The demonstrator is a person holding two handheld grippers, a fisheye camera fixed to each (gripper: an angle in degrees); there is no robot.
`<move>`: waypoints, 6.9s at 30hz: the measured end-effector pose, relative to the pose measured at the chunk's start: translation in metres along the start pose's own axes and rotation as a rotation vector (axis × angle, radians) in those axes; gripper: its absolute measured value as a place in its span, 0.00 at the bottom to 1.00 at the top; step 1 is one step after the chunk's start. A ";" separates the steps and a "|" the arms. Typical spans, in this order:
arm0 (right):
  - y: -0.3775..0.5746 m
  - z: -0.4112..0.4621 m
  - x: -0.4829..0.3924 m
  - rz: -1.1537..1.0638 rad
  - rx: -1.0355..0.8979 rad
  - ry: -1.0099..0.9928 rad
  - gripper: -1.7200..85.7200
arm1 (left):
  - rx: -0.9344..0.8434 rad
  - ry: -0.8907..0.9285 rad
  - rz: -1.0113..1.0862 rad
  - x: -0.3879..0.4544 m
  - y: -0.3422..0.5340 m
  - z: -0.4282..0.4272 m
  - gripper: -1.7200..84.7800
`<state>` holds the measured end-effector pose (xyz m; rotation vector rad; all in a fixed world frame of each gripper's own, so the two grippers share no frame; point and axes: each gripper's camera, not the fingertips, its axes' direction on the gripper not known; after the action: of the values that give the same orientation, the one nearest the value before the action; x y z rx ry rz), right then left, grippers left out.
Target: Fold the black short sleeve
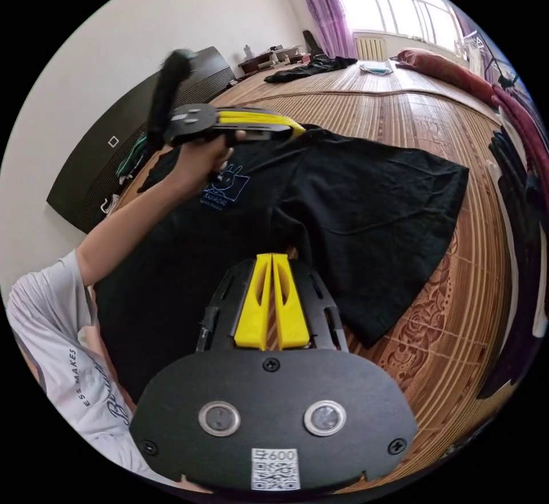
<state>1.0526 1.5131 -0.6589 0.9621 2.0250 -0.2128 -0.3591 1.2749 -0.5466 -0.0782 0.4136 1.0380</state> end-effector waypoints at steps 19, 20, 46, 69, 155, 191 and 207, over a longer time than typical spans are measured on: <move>-0.062 0.038 0.029 0.064 -0.268 -0.093 0.01 | -0.165 0.204 0.158 0.128 0.099 0.007 0.03; -0.059 0.039 0.031 0.068 -0.236 -0.104 0.01 | -0.161 0.161 0.178 0.137 0.103 0.006 0.03; -0.325 0.007 0.056 -0.016 0.001 0.364 0.01 | -0.176 0.153 0.169 0.140 0.172 0.013 0.03; -0.313 -0.219 0.006 0.127 0.064 0.083 0.13 | -0.209 -0.064 -0.839 -0.012 0.715 -0.456 0.17; -0.482 -0.147 0.151 0.284 0.478 0.302 0.01 | -0.390 -0.475 -0.389 -0.172 0.450 -0.284 0.02; -0.136 -0.022 0.167 0.231 0.179 0.436 0.01 | -0.257 -0.074 -0.591 -0.243 0.338 -0.222 0.02; -0.029 -0.056 0.138 0.250 0.185 0.386 0.01 | 0.397 0.223 -1.305 -0.365 0.536 -0.276 0.02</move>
<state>0.9510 1.5956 -0.7360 1.4520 2.2297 -0.0822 -1.0554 1.1796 -0.5962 -0.0866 0.6257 -0.3480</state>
